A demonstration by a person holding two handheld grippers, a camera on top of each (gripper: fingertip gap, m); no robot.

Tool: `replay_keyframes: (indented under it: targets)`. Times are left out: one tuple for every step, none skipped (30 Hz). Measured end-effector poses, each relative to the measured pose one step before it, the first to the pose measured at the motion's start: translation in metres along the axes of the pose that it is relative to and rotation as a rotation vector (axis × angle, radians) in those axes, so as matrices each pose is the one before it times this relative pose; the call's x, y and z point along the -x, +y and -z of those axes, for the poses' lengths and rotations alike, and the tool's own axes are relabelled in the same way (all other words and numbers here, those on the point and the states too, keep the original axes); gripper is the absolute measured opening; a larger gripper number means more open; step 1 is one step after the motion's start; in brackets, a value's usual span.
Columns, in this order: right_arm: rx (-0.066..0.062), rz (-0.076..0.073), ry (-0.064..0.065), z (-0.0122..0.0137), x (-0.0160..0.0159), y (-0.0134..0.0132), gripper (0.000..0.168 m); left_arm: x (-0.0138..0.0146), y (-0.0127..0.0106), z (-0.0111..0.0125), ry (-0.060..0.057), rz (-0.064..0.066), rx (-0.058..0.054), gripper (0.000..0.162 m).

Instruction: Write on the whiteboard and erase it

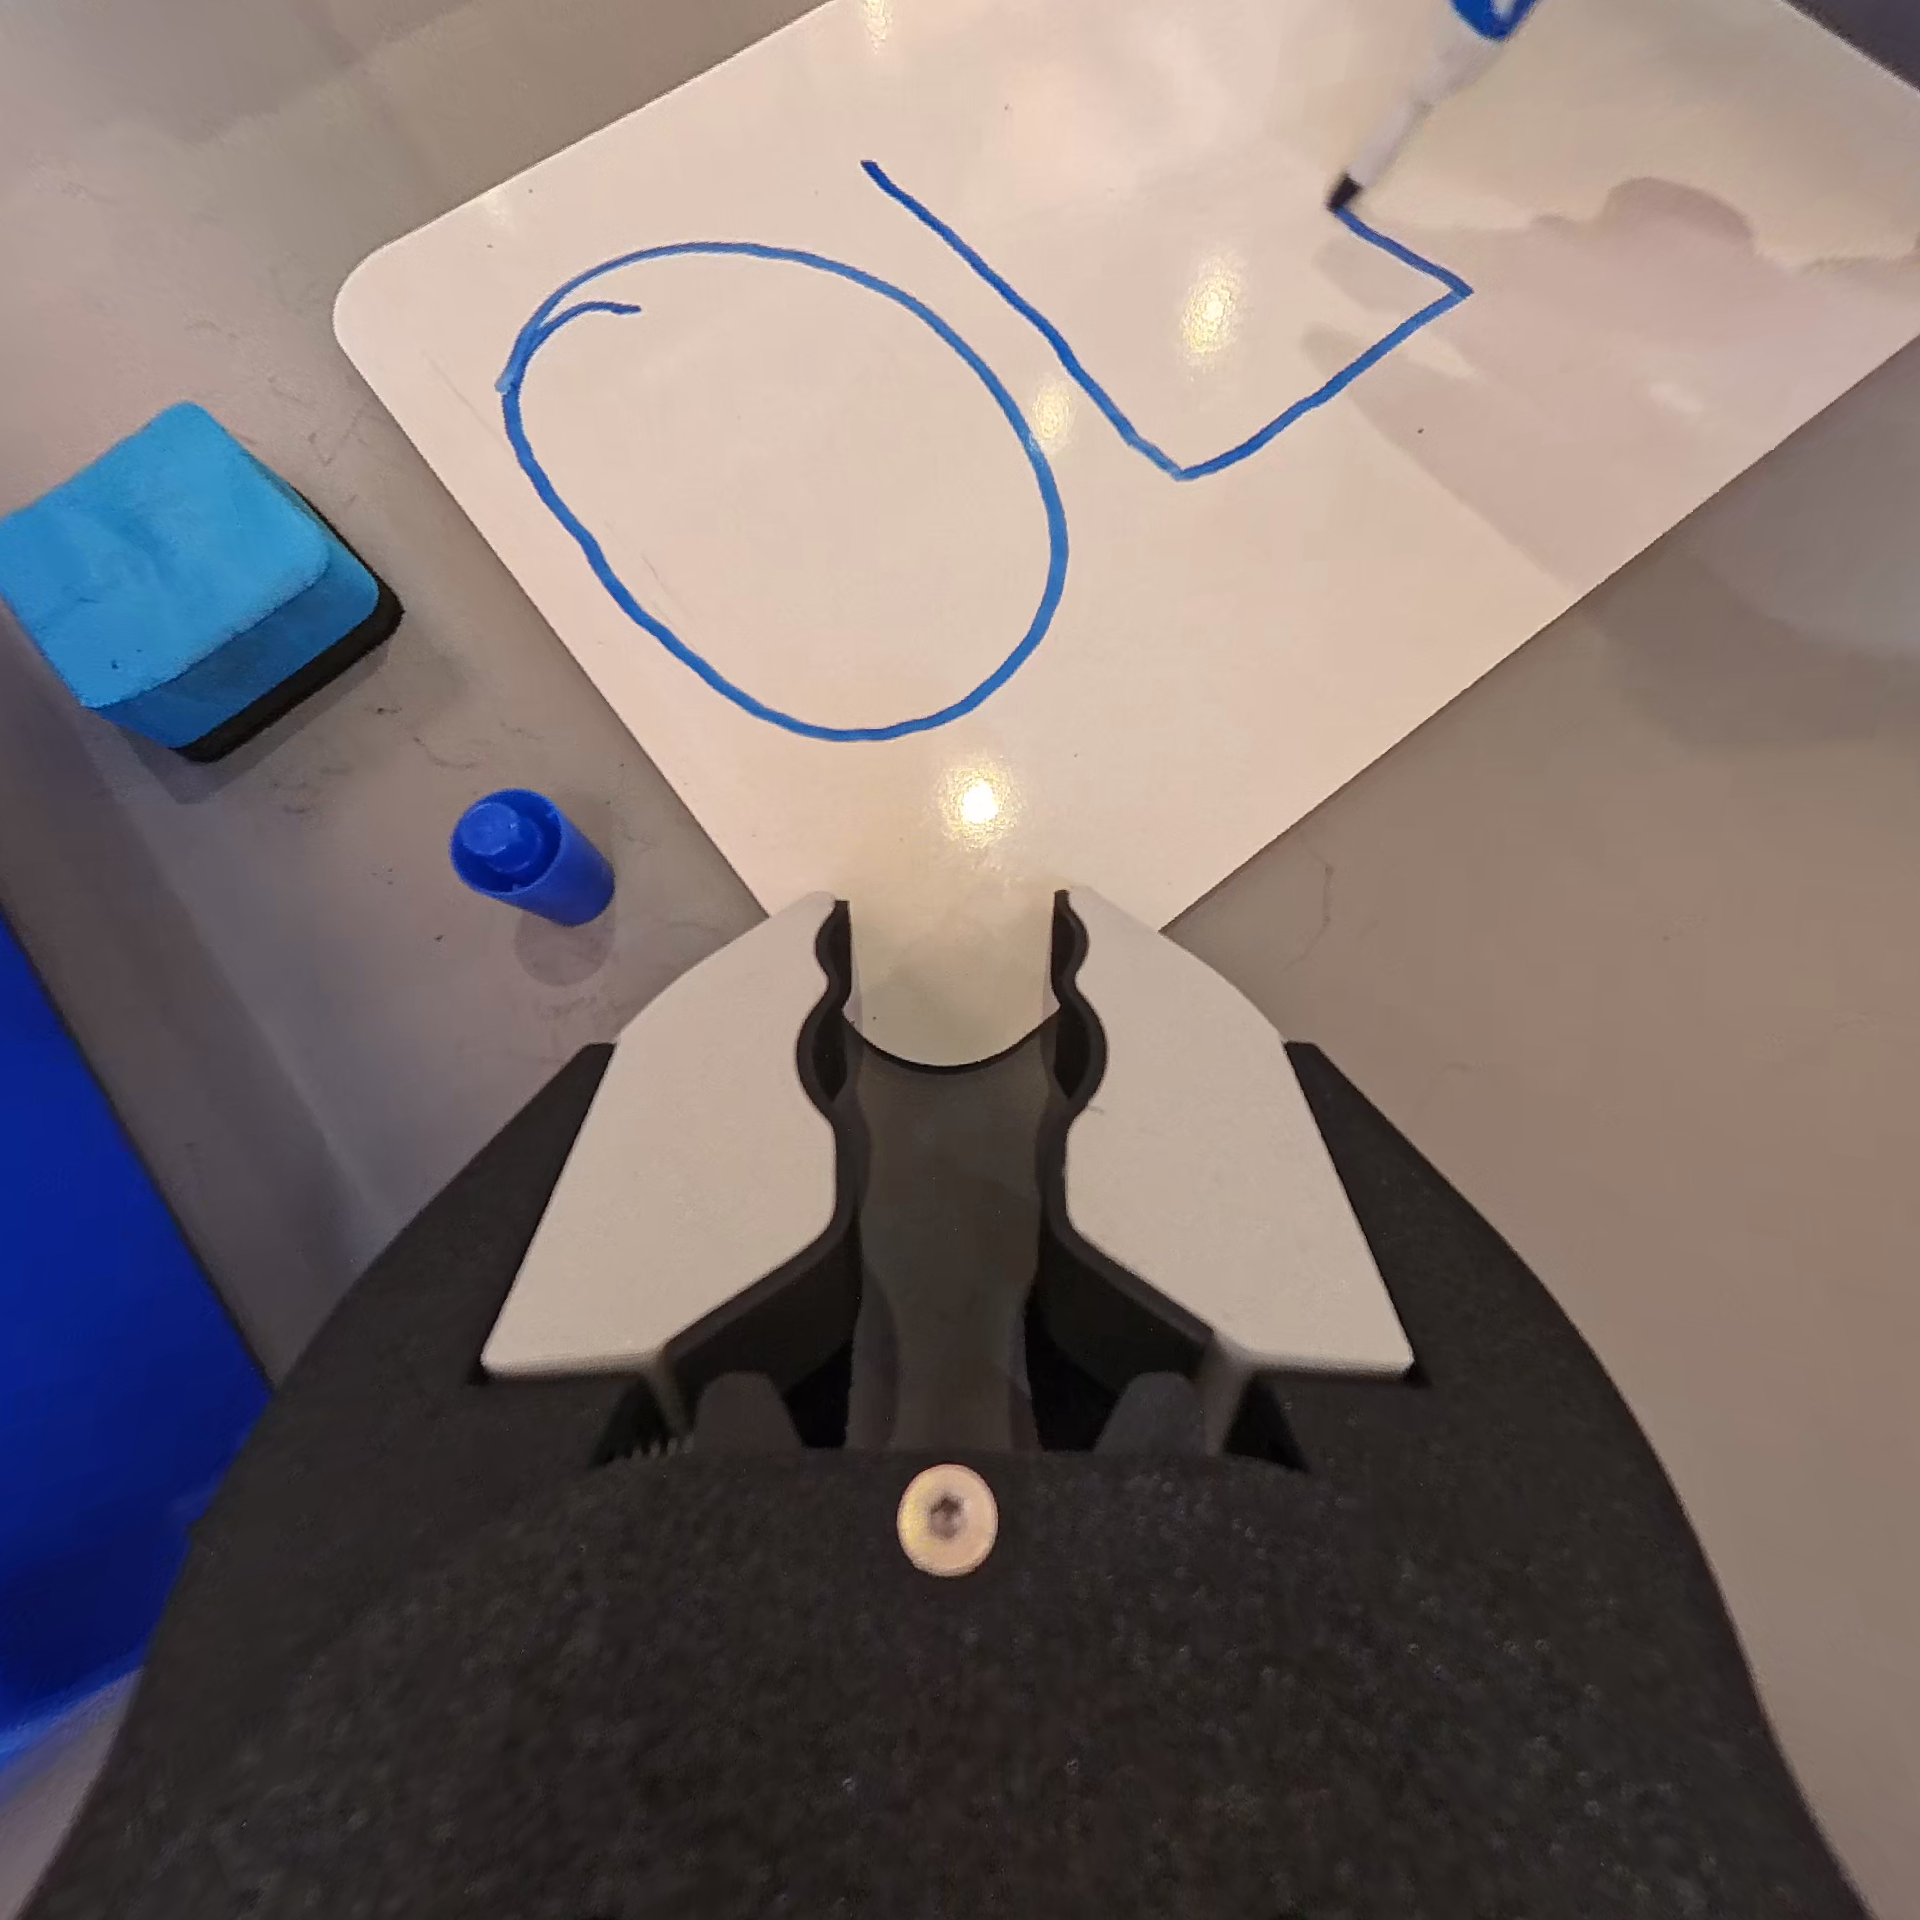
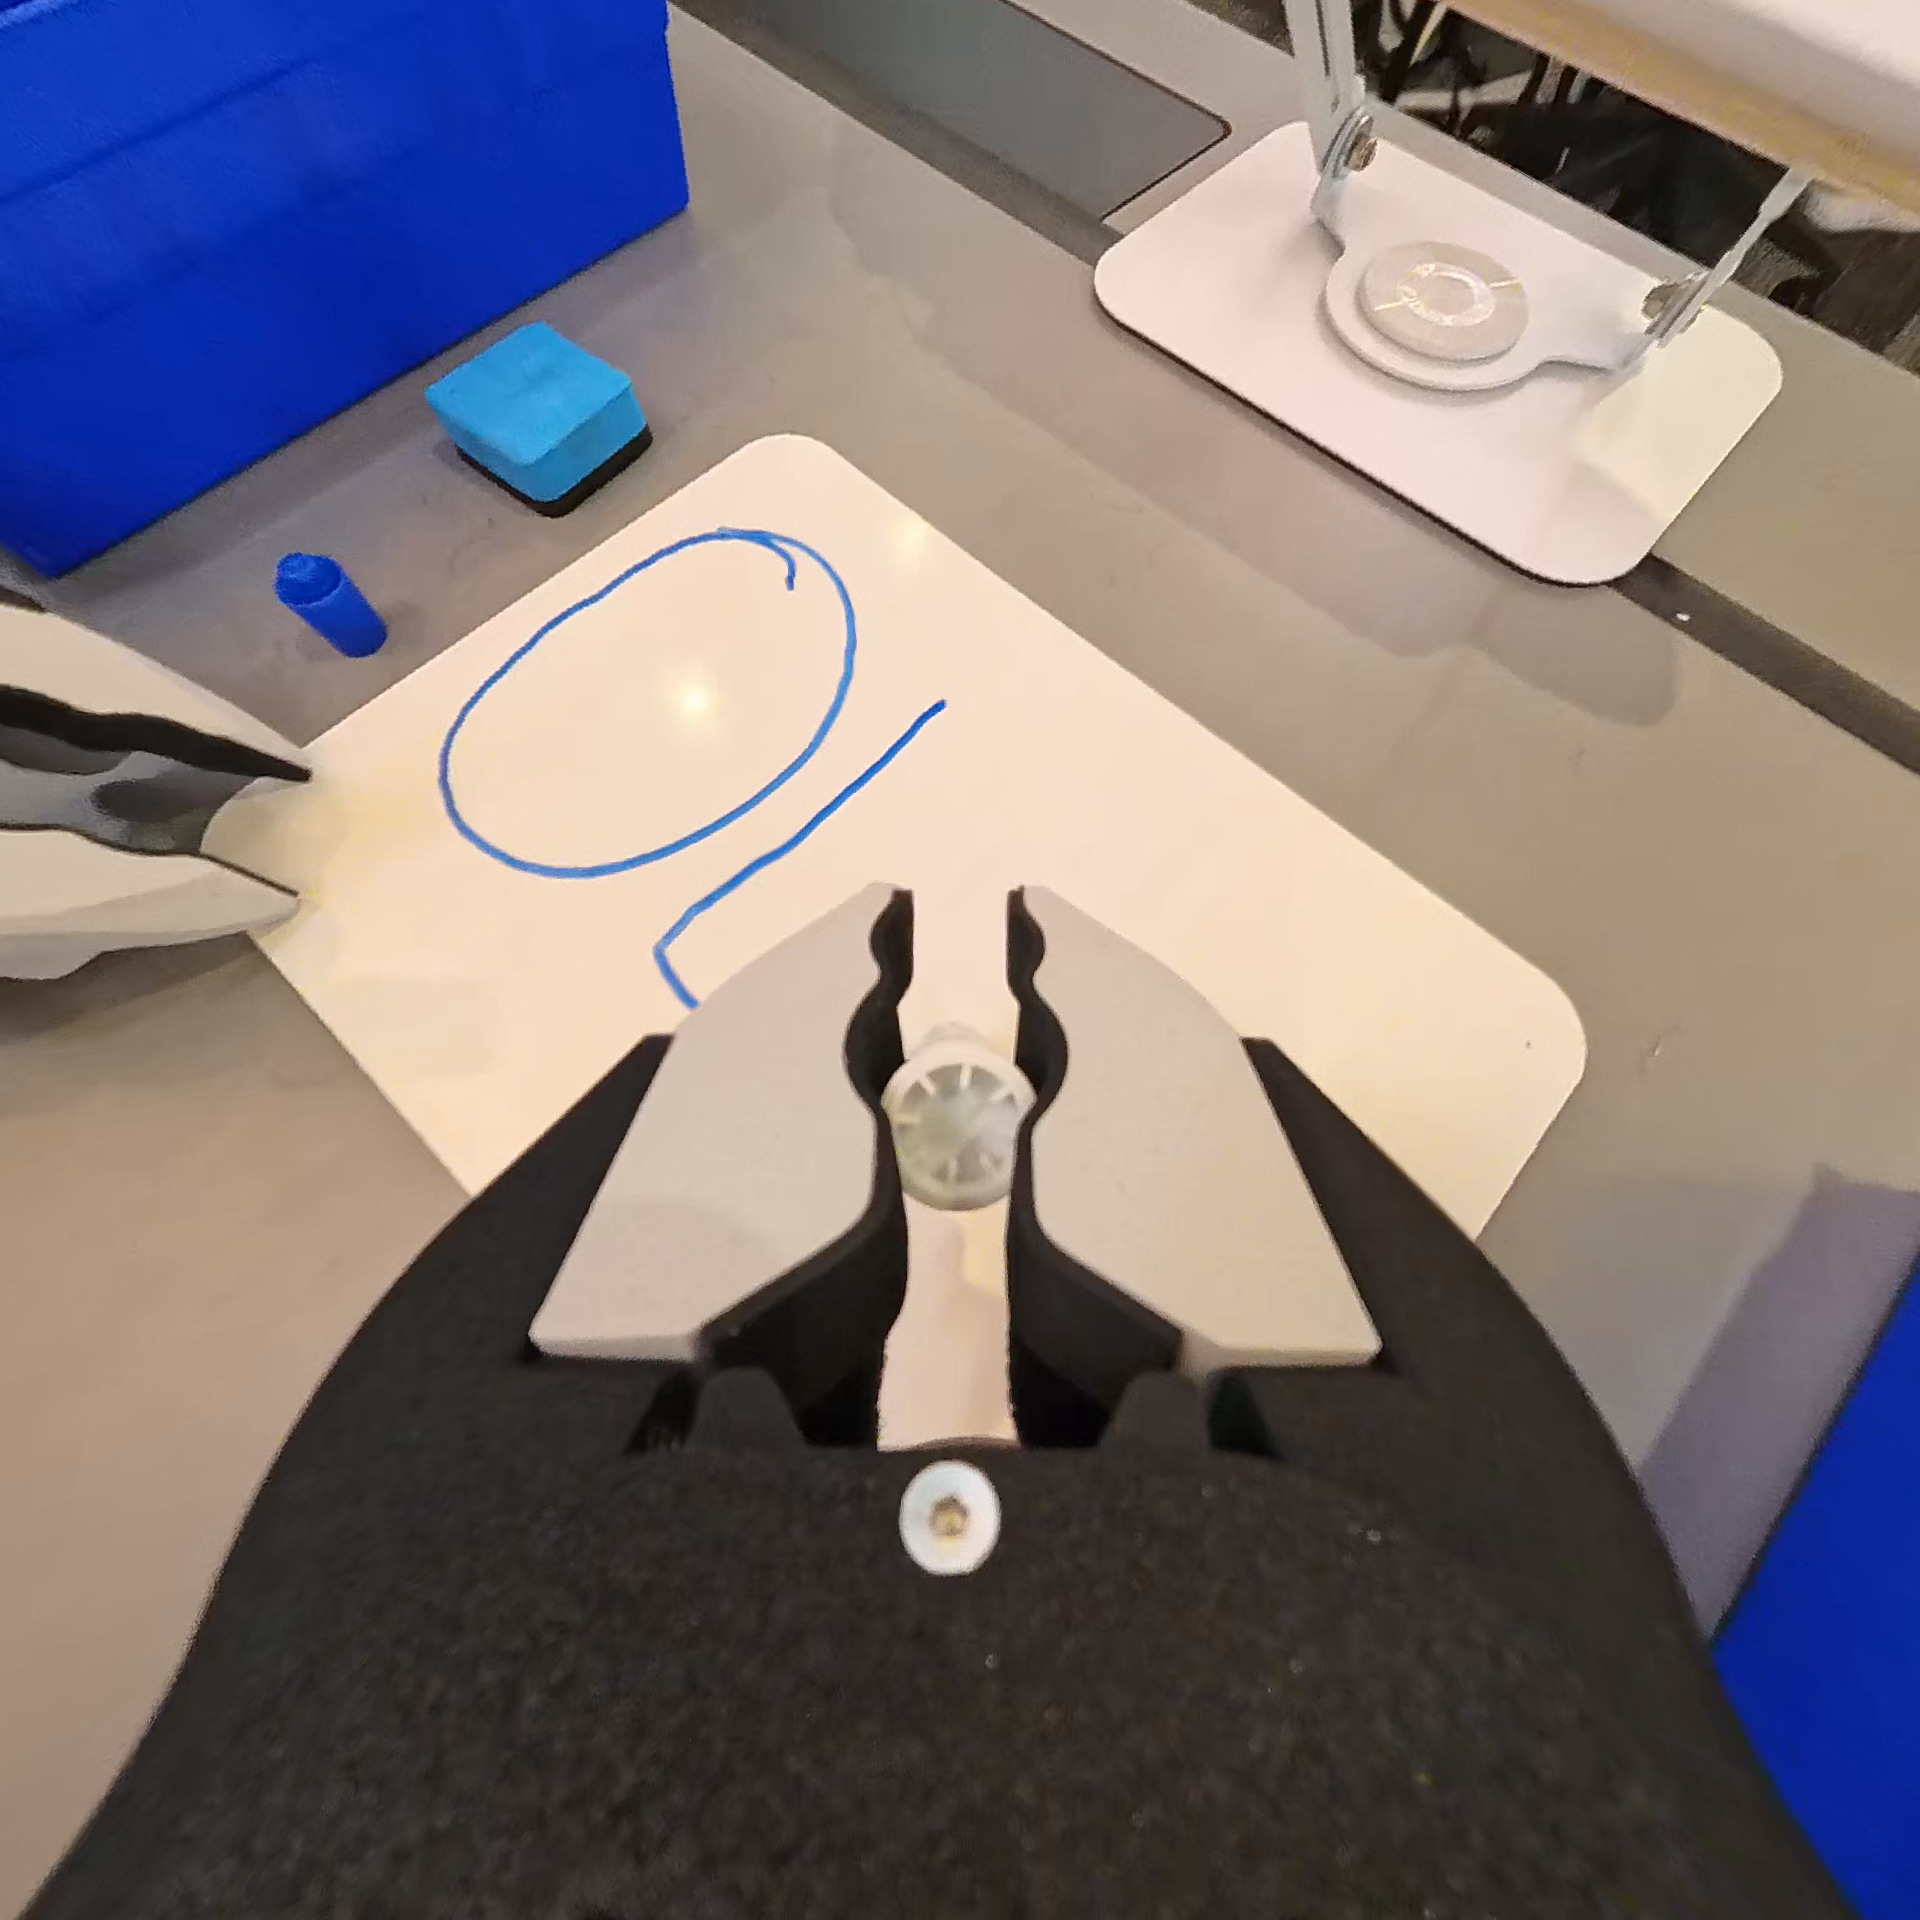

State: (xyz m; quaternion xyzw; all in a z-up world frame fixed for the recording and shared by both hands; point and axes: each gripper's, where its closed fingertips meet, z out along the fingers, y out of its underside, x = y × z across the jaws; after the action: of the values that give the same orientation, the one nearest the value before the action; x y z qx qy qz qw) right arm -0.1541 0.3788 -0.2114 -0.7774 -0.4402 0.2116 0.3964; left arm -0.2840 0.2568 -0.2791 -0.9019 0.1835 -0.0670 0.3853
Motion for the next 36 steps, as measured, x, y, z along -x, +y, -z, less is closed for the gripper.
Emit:
replay_keyframes:
  targets:
    - [-0.0016,0.0015,0.0012,-0.00272,-0.00233,-0.00196,0.017,-0.00006,0.0,0.0,0.0006,-0.0002,0.0,0.036]
    - [-0.0004,-0.0003,0.0001,-0.00271,-0.00231,-0.00197,0.017,-0.00004,0.00004,0.00003,0.0009,0.0001,0.0001,0.036]
    - [-0.0003,0.0001,0.0004,-0.00279,-0.00254,-0.00201,0.017,-0.00005,-0.00005,-0.00006,0.0005,0.0002,0.0001,0.036]
    - [-0.0004,0.0009,0.0014,-0.0029,-0.00281,-0.00198,0.017,-0.00002,0.0,0.0,0.0002,-0.0001,0.0,0.036]
    - [0.0002,0.0012,0.0015,-0.00281,-0.00285,-0.00199,0.017,-0.00007,-0.00003,-0.00003,0.0002,-0.0006,0.0,0.036]
    - [0.0011,0.0013,0.0001,-0.00275,-0.00263,-0.00199,0.017,0.00001,-0.00007,0.00007,0.0002,-0.0004,0.0,0.036]
    - [0.0015,0.002,0.0002,-0.00278,-0.00269,-0.00186,0.017,-0.00003,0.0,0.0,0.0002,0.0002,0.0,0.036]
    - [0.0015,0.0027,0.0016,-0.00276,-0.00265,-0.00198,0.017,-0.00004,0.0,0.0,0.0002,0.0002,0.0,0.036]
    - [0.0016,0.0028,0.0016,-0.00271,-0.00262,-0.00181,0.017,0.00001,0.0,0.0,0.0,-0.0001,0.0,0.036]
    - [0.0015,0.0031,0.0016,-0.00268,-0.00251,-0.00192,0.017,0.00005,0.0,0.0,-0.0002,-0.0003,0.0,0.036]
    - [0.0014,0.003,0.0021,-0.00253,-0.00249,-0.0017,0.017,-0.00011,0.00003,0.00004,-0.0001,-0.0001,0.0,0.036]
    - [0.0013,0.002,0.0008,-0.00241,-0.00231,-0.00173,0.017,0.00004,0.00003,0.00003,0.0004,0.0001,0.0,0.036]
    - [0.0016,0.0002,-0.0016,-0.00236,-0.00201,-0.00167,0.017,-0.00011,0.0,0.0,0.0009,-0.0001,0.0,0.036]
    - [0.0026,0.0007,-0.0022,-0.00224,-0.0019,-0.00152,0.017,0.00002,0.0,0.0,0.0,-0.0003,0.0,0.036]
    - [0.0028,0.002,-0.0019,-0.00218,-0.0019,-0.00159,0.017,-0.00008,0.00004,-0.0001,0.0001,-0.0004,0.0,0.036]
    - [0.0026,0.0034,0.0002,-0.00212,-0.00202,-0.00146,0.017,0.0,-0.00007,0.00007,0.0001,-0.0001,0.0,0.036]
    - [0.0019,0.0027,0.0018,-0.00193,-0.00216,-0.00125,0.017,-0.00009,0.00008,-0.00007,0.0005,0.0003,0.0,0.036]
    - [0.0012,0.0009,0.0,-0.00179,-0.00191,-0.00131,0.017,0.00007,-0.00003,-0.00004,0.0003,0.0003,0.0,0.036]
    - [0.0012,-0.0011,0.0018,-0.00154,-0.00211,-0.00098,0.017,-0.00002,0.00005,0.00006,-0.0001,-0.0001,-0.0001,0.036]
    - [-0.0001,-0.0026,0.0018,-0.00142,-0.00228,-0.00097,0.017,0.00003,0.0,0.0,-0.0001,-0.0002,0.0,0.036]
    - [-0.0007,-0.0021,-0.0031,-0.00134,-0.00143,-0.00097,0.017,-0.00002,0.0,0.0,0.0001,0.0001,0.0,0.036]
    - [0.0006,-0.0016,-0.0038,-0.00106,-0.00135,-0.0008,0.017,-0.00003,0.0,0.0,0.0001,0.0002,0.0,0.036]
    - [0.0009,-0.0005,-0.0006,-0.00093,-0.0015,-0.00057,0.017,-0.00001,0.00001,0.0,0.0001,0.0,0.0,0.036]
    - [-0.0001,-0.001,-0.0015,-0.00069,-0.0011,-0.00047,0.017,0.00002,-0.00006,-0.00007,0.0001,0.0,0.0,0.036]
    - [-0.0001,-0.0014,-0.0014,-0.00052,-0.00074,-0.00036,0.017,-0.00004,0.00006,0.00007,0.0,0.0,0.0,0.036]
    - [-0.001,-0.0007,0.0004,-0.00033,-0.00052,-0.00031,0.017,0.0,0.0,0.0,0.0,0.0,0.0,0.036]
    - [-0.0019,-0.0013,-0.0005,-0.00031,-0.00019,-0.00037,0.017,0.0,-0.00006,-0.00006,0.0002,0.0001,0.0,0.036]
    - [-0.0008,0.0002,0.0002,-0.00021,0.0002,-0.00023,0.017,-0.00014,-0.00003,-0.00003,0.0004,0.0,0.0,0.036]
    - [-0.001,0.0002,0.0008,-0.0001,0.00043,-0.00031,0.017,-0.00005,-0.00003,-0.00003,0.0001,-0.0007,0.0,0.036]
    - [-0.0018,0.0004,-0.0008,-0.00057,0.00091,-0.00036,0.017,-0.00004,-0.00004,-0.00003,0.0,-0.0008,-0.0001,0.036]
    - [-0.002,0.0009,-0.0005,-0.00081,0.00114,-0.00057,0.017,-0.00006,-0.00003,-0.00003,-0.0001,-0.0002,0.0,0.036]
    - [-0.0018,0.0005,-0.001,-0.00098,0.0013,-0.00081,0.017,-0.00008,0.00003,0.00004,-0.0002,-0.0004,0.0,0.036]
    - [-0.0011,-0.0003,-0.0039,-0.00133,0.00205,-0.00105,0.017,0.00001,0.0,0.0,0.0003,-0.0006,0.0,0.036]
    - [-0.0007,-0.0001,-0.0047,-0.00152,0.00233,-0.00129,0.017,-0.00017,0.00003,0.00004,0.0006,-0.0006,0.0,0.036]
    - [-0.0002,0.0015,-0.0039,-0.00178,0.00266,-0.00146,0.017,-0.00007,0.00003,0.00004,-0.0002,-0.0005,0.0,0.036]
    - [-0.0006,0.0013,-0.006,-0.00199,0.00327,-0.00154,0.017,0.00001,0.0,0.0,0.0,-0.0001,0.0,0.036]
